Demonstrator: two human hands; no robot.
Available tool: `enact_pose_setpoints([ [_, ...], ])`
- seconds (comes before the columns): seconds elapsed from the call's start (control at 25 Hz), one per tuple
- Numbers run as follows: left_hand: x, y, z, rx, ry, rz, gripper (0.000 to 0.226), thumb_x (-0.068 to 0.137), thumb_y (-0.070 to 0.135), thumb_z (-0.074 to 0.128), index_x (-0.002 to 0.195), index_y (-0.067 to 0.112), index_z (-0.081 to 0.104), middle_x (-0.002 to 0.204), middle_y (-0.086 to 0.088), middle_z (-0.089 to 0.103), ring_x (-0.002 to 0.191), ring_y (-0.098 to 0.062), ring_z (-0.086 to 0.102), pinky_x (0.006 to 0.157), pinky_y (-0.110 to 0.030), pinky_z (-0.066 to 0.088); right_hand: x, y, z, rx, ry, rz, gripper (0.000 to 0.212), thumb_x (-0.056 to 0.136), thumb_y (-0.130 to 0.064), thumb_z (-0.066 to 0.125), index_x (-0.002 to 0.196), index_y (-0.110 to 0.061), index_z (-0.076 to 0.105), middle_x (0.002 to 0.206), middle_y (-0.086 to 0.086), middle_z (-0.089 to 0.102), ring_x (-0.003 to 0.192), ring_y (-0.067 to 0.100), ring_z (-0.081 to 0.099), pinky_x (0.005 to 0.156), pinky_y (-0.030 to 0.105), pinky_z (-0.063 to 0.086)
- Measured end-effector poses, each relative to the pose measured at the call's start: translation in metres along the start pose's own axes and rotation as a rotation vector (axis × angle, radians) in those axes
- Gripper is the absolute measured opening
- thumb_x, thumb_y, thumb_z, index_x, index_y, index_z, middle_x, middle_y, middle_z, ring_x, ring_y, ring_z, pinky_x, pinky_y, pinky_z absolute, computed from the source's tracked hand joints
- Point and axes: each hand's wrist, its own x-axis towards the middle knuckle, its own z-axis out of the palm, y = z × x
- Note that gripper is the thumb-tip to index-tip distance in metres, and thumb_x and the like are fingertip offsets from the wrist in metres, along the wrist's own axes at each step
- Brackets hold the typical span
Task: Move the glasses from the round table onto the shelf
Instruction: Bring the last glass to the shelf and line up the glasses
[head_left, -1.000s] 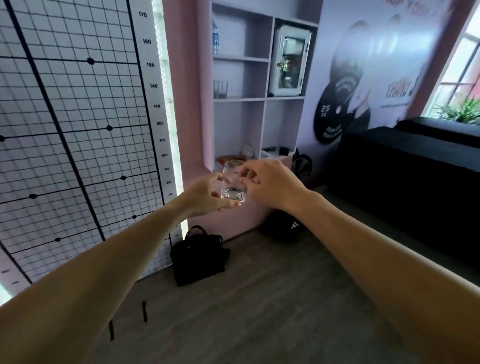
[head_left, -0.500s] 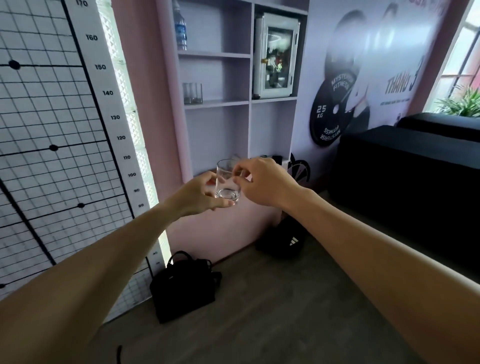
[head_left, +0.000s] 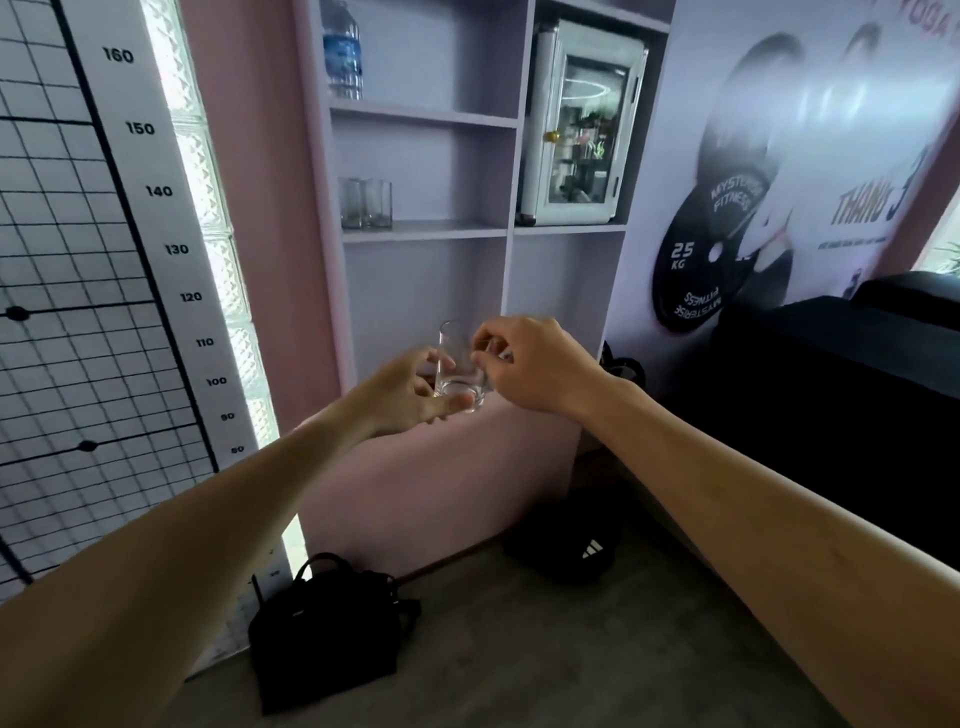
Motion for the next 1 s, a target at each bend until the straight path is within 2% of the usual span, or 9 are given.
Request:
enact_pose_setpoints([
  [0.12, 0.053, -0.021, -0.002, 0.046, 0.003, -0.042, 0.053, 0.079, 0.043, 0.080, 0.119, 0.024, 0.052, 0.071, -0.002, 0.073, 0.057, -0.012, 0.065, 0.052, -0.018, 0.048, 0.045, 0.030, 0.015, 0.019, 0.009, -0.025, 0.015, 0.093, -0.026, 0.058, 0.101, -0.022, 0.070, 0.098, 0.000, 0.071, 0.084, 0.018, 0.066, 0.080, 0.041, 0.058],
  [0.24, 0.106, -0.041, -0.005, 0.060, -0.014, -0.035, 0.067, 0.070, 0.059, 0.077, 0.122, 0.026, 0.051, 0.080, -0.007, 0.074, 0.071, -0.021, 0.072, 0.065, -0.030, 0.057, 0.090, 0.058, 0.026, 0.010, 0.023, -0.030, 0.017, 0.094, -0.025, 0.056, 0.102, -0.021, 0.070, 0.101, 0.001, 0.071, 0.085, 0.019, 0.066, 0.080, 0.043, 0.058],
  [0.32, 0.150, -0.053, -0.013, 0.087, -0.016, -0.007, 0.081, 0.056, 0.074, 0.071, 0.122, 0.030, 0.051, 0.085, -0.004, 0.072, 0.076, -0.021, 0.071, 0.071, -0.035, 0.057, 0.129, 0.076, 0.029, -0.003, 0.025, -0.026, 0.017, 0.095, -0.024, 0.057, 0.103, -0.020, 0.070, 0.101, 0.000, 0.070, 0.086, 0.019, 0.065, 0.081, 0.043, 0.057],
  [0.44, 0.223, -0.064, -0.031, 0.086, 0.002, 0.038, 0.085, 0.053, 0.074, 0.071, 0.123, 0.028, 0.052, 0.090, -0.006, 0.073, 0.083, -0.020, 0.071, 0.077, -0.037, 0.055, 0.191, 0.101, 0.027, -0.014, 0.064, -0.010, 0.015, 0.094, -0.024, 0.057, 0.101, -0.022, 0.070, 0.099, -0.001, 0.069, 0.085, 0.018, 0.065, 0.081, 0.042, 0.057],
  [0.56, 0.279, -0.070, -0.049, 0.020, 0.005, 0.044, 0.079, 0.056, 0.069, 0.076, 0.119, 0.028, 0.052, 0.079, -0.003, 0.077, 0.071, -0.010, 0.073, 0.065, -0.025, 0.053, 0.245, 0.120, 0.027, 0.000, 0.115, 0.003, 0.013, 0.093, -0.025, 0.057, 0.098, -0.024, 0.069, 0.096, -0.002, 0.069, 0.084, 0.018, 0.065, 0.080, 0.039, 0.056],
  [0.68, 0.329, -0.077, -0.069, 0.022, 0.041, 0.059, 0.061, 0.068, 0.057, 0.080, 0.114, 0.028, 0.052, 0.075, 0.001, 0.078, 0.064, -0.007, 0.071, 0.053, -0.013, 0.049, 0.296, 0.135, 0.034, 0.056, 0.197, -0.013, 0.013, 0.093, -0.024, 0.056, 0.098, -0.022, 0.068, 0.095, 0.000, 0.065, 0.087, 0.021, 0.062, 0.078, 0.035, 0.053],
  [0.84, 0.379, -0.087, -0.094, 0.020, 0.166, 0.085, 0.053, 0.075, 0.046, 0.082, 0.114, 0.023, 0.054, 0.072, 0.000, 0.077, 0.059, -0.008, 0.069, 0.052, -0.012, 0.049, 0.355, 0.148, 0.044, 0.179, 0.265, -0.069, 0.014, 0.094, -0.027, 0.055, 0.103, -0.026, 0.066, 0.104, 0.000, 0.058, 0.088, 0.018, 0.061, 0.081, 0.034, 0.054],
  [1.0, 0.408, -0.098, -0.112, 0.035, 0.320, 0.081, 0.046, 0.074, 0.052, 0.080, 0.106, 0.030, 0.056, 0.070, 0.006, 0.076, 0.058, -0.008, 0.070, 0.049, -0.012, 0.048, 0.410, 0.162, 0.055, 0.251, 0.258, -0.181, 0.013, 0.096, -0.031, 0.054, 0.106, -0.028, 0.063, 0.107, 0.000, 0.053, 0.086, 0.017, 0.062, 0.077, 0.033, 0.053],
])
